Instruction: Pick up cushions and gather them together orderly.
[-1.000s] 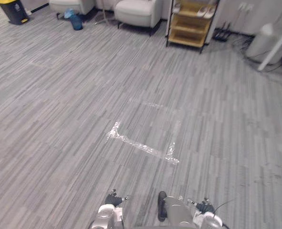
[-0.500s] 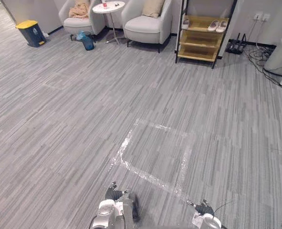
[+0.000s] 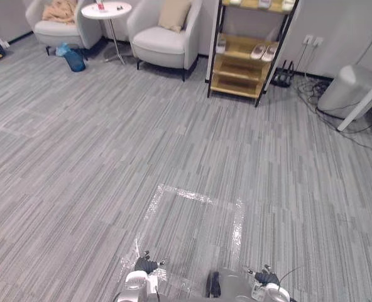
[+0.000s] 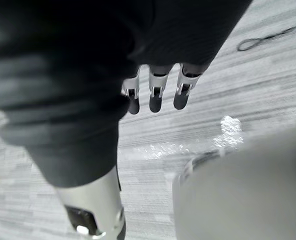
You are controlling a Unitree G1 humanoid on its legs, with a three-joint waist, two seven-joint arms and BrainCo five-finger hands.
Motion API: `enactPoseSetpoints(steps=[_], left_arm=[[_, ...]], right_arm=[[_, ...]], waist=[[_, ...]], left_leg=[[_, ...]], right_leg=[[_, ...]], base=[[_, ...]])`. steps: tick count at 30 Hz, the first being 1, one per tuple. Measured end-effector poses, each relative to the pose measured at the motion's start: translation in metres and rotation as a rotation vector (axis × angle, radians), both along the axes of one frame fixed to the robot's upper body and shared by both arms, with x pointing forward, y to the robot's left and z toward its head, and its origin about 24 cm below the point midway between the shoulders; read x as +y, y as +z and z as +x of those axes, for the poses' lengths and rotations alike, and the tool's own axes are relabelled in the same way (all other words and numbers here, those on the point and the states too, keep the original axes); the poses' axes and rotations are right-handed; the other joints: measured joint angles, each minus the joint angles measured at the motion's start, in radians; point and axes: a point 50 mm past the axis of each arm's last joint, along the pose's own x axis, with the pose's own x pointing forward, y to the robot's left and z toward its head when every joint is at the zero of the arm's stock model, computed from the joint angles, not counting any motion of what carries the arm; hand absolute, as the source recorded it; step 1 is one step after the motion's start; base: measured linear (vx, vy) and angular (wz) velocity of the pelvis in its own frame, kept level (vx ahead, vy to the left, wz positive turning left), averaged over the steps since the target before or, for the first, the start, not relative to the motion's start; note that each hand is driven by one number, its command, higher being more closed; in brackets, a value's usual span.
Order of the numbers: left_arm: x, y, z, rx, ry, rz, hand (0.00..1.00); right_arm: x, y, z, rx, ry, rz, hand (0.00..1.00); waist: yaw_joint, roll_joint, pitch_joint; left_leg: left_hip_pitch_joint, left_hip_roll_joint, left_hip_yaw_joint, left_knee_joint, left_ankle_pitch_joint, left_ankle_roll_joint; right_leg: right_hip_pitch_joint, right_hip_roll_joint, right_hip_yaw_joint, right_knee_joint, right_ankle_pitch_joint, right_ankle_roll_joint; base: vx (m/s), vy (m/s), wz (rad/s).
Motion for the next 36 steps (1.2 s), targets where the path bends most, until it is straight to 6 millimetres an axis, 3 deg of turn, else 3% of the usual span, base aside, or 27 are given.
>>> enactPoseSetpoints(steps=[1, 3, 4, 5, 8, 10, 13, 14, 15, 16, 19, 21, 26, 33, 36], left_arm=[[-0.004, 0.000, 0.000, 0.001, 0.010, -0.015, 0.00], [-0.010, 0.000, 0.002, -0.007, 0.015, -0.030, 0.00], [-0.011, 0.001, 0.004, -0.015, 0.044, -0.046, 0.00], [-0.010, 0.003, 0.005, -0.029, 0.047, -0.046, 0.00], [-0.009, 0.006, 0.010, -0.058, 0.038, -0.039, 0.00], [-0.010, 0.008, 0.013, -0.073, 0.029, -0.039, 0.00], [-0.010, 0.009, 0.016, -0.083, 0.028, -0.038, 0.00], [-0.010, 0.009, 0.015, -0.081, 0.029, -0.038, 0.00], [-0.011, 0.008, 0.013, -0.074, 0.030, -0.039, 0.00], [-0.011, 0.006, 0.010, -0.060, 0.030, -0.042, 0.00], [-0.002, 0.008, 0.012, -0.069, 0.030, -0.016, 0.00], [0.000, 0.007, 0.010, -0.061, 0.031, -0.010, 0.00], [-0.001, 0.003, 0.002, -0.037, 0.023, -0.010, 0.00], [0.000, 0.001, -0.002, -0.015, -0.008, 0.000, 0.00], [-0.001, 0.000, -0.003, -0.010, -0.019, 0.000, 0.00]], right_arm=[[-0.004, 0.001, 0.001, -0.001, -0.006, -0.008, 0.00], [-0.004, 0.001, 0.001, -0.004, -0.012, -0.008, 0.00], [-0.005, 0.002, 0.002, -0.006, -0.006, -0.013, 0.00], [-0.004, 0.002, 0.002, -0.006, 0.008, -0.016, 0.00], [0.001, 0.002, 0.004, -0.010, 0.032, -0.012, 0.00], [0.004, 0.002, 0.004, -0.011, 0.031, -0.005, 0.00], [0.006, 0.001, 0.005, -0.011, 0.028, -0.001, 0.00], [0.006, 0.001, 0.003, -0.007, 0.028, -0.001, 0.00], [0.004, 0.001, 0.002, -0.004, 0.026, -0.006, 0.00], [0.002, 0.001, 0.001, 0.002, 0.025, -0.009, 0.00], [0.013, -0.004, -0.011, 0.036, 0.018, 0.023, 0.00], [0.018, -0.006, -0.013, 0.043, 0.015, 0.036, 0.00], [0.016, -0.008, -0.023, 0.067, -0.003, 0.037, 0.00], [0.013, -0.010, -0.031, 0.094, -0.036, 0.043, 0.00], [0.011, -0.011, -0.032, 0.111, -0.014, 0.033, 0.00]], waist=[[0.000, 0.026, -0.009], [-0.005, 0.041, 0.000], [-0.014, 0.054, 0.006], [-0.011, 0.049, 0.018], [0.010, 0.042, 0.018], [0.016, 0.040, 0.019], [0.030, 0.034, 0.021], [0.030, 0.033, 0.020], [0.031, 0.043, 0.015], [0.031, 0.061, 0.006], [0.034, -0.021, -0.009], [0.036, -0.043, -0.022], [0.033, -0.036, -0.039], [0.032, -0.031, -0.048], [0.033, -0.026, -0.053]], left_leg=[[-0.009, 0.025, -0.016, 0.050, 0.006, -0.009], [-0.053, 0.044, -0.035, 0.187, 0.016, -0.015], [-0.135, 0.074, -0.046, 0.414, 0.053, -0.012], [-0.240, 0.123, -0.057, 0.669, 0.132, 0.010], [-0.352, 0.174, -0.036, 0.841, 0.093, -0.001], [-0.395, 0.182, -0.006, 0.757, 0.065, -0.009], [-0.404, 0.106, -0.050, 0.422, 0.053, -0.038], [-0.390, 0.069, -0.099, 0.315, 0.070, -0.044], [-0.377, 0.042, -0.158, 0.200, 0.166, -0.042], [-0.360, 0.046, -0.176, 0.170, 0.209, -0.046], [-0.312, -0.004, -0.141, 0.109, 0.197, -0.030], [-0.281, -0.025, -0.124, 0.078, 0.197, -0.021], [-0.210, -0.072, -0.109, -0.024, 0.221, 0.008], [-0.129, -0.080, -0.115, -0.235, 0.339, 0.001], [-0.120, -0.078, -0.104, -0.265, 0.354, 0.000]], right_leg=[[0.019, 0.008, -0.023, 0.007, -0.034, -0.017], [0.053, 0.010, -0.048, 0.019, -0.077, -0.025], [0.110, 0.020, -0.068, 0.005, -0.105, -0.034], [0.186, 0.034, -0.074, -0.024, -0.128, -0.052], [0.302, 0.051, -0.053, -0.078, -0.160, -0.065], [0.357, 0.050, -0.029, -0.119, -0.160, -0.062], [0.396, 0.032, 0.024, -0.130, -0.178, -0.029], [0.399, 0.028, 0.038, -0.128, -0.187, -0.016], [0.406, 0.039, 0.062, -0.125, -0.201, 0.005], [0.418, 0.057, 0.087, -0.122, -0.222, 0.025], [0.415, -0.007, 0.104, -0.091, -0.251, 0.057], [0.418, -0.027, 0.115, -0.091, -0.251, 0.057], [0.434, -0.068, 0.142, -0.096, -0.250, 0.059], [0.435, -0.065, 0.147, -0.137, -0.249, 0.062], [0.430, -0.063, 0.165, -0.148, -0.250, 0.065]], base=[[0.62, -0.238, 0.45], [0.38, -0.204, 0.39], [0.44, -0.252, 0.33], [0.51, -0.244, 0.21], [0.36, -0.129, -0.27], [0.31, -0.068, -0.44], [0.31, 0.054, -0.55], [0.22, 0.120, -0.48], [0.34, 0.212, -0.60], [0.29, 0.207, -0.39], [0.23, 0.166, -0.11], [0.15, 0.131, -0.21], [0.07, 0.080, -0.09], [-0.02, -0.047, 0.00], [-0.05, -0.041, -0.12]])
